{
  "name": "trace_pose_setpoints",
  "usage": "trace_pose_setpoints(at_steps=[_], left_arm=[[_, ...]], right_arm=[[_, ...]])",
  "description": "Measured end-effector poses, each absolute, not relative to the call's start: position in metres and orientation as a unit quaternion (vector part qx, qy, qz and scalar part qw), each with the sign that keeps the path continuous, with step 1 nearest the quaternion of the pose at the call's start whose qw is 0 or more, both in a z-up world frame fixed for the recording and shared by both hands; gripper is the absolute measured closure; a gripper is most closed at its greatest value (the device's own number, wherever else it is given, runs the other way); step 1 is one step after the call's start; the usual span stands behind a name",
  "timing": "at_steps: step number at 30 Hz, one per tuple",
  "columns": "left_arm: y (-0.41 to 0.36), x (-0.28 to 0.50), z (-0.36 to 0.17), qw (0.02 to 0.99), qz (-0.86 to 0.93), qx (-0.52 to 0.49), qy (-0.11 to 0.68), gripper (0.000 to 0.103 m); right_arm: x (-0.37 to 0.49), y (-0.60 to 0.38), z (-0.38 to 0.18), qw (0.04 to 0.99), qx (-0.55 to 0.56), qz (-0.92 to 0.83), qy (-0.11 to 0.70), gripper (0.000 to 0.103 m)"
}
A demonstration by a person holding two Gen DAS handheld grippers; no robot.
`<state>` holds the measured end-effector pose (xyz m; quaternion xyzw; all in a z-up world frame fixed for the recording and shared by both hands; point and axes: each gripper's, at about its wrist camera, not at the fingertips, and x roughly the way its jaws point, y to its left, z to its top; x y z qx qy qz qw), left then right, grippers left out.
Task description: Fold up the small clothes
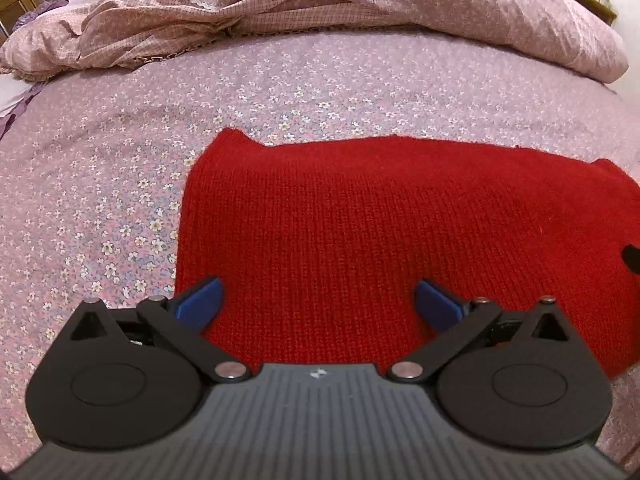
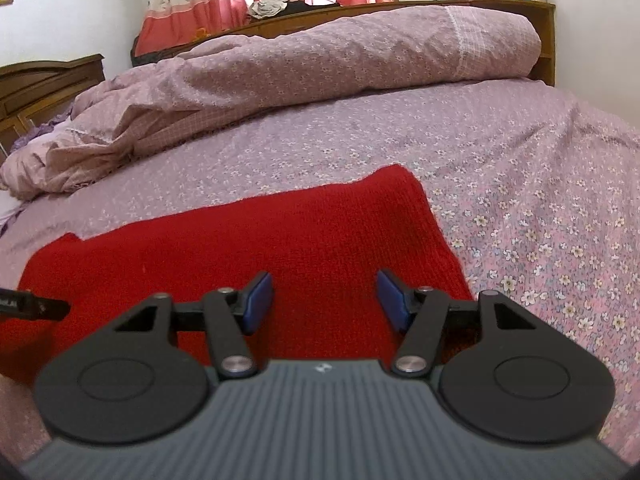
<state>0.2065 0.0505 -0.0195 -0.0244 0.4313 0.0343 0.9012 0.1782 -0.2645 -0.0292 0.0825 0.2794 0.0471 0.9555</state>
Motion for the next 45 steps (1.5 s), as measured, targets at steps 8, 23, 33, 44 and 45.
trace_pose_setpoints(at_steps=[8,23,33,44,45], left_arm=[[0.051,0.195,-0.009,0.891,0.020,-0.024,0.452,0.000],[0.066,0.149,0.014,0.895,0.064,-0.018,0.440,0.000],[0.093,0.136,-0.006,0.883,0.101,-0.035,0.456,0.000],[0.101,0.140,-0.018,0.875,0.096,-0.065,0.469,0.000],[0.102,0.141,-0.019,0.875,0.095,-0.067,0.470,0.000]], right_arm=[[0.166,-0.274,-0.028,0.950,0.102,0.043,0.292,0.043],[0.112,-0.300,-0.009,0.945,0.177,0.025,0.273,0.039],[0.097,-0.316,-0.027,0.921,0.254,-0.022,0.294,0.032],[0.123,-0.309,-0.053,0.894,0.333,-0.030,0.300,0.026],[0.123,-0.307,-0.053,0.895,0.331,-0.029,0.298,0.025]])
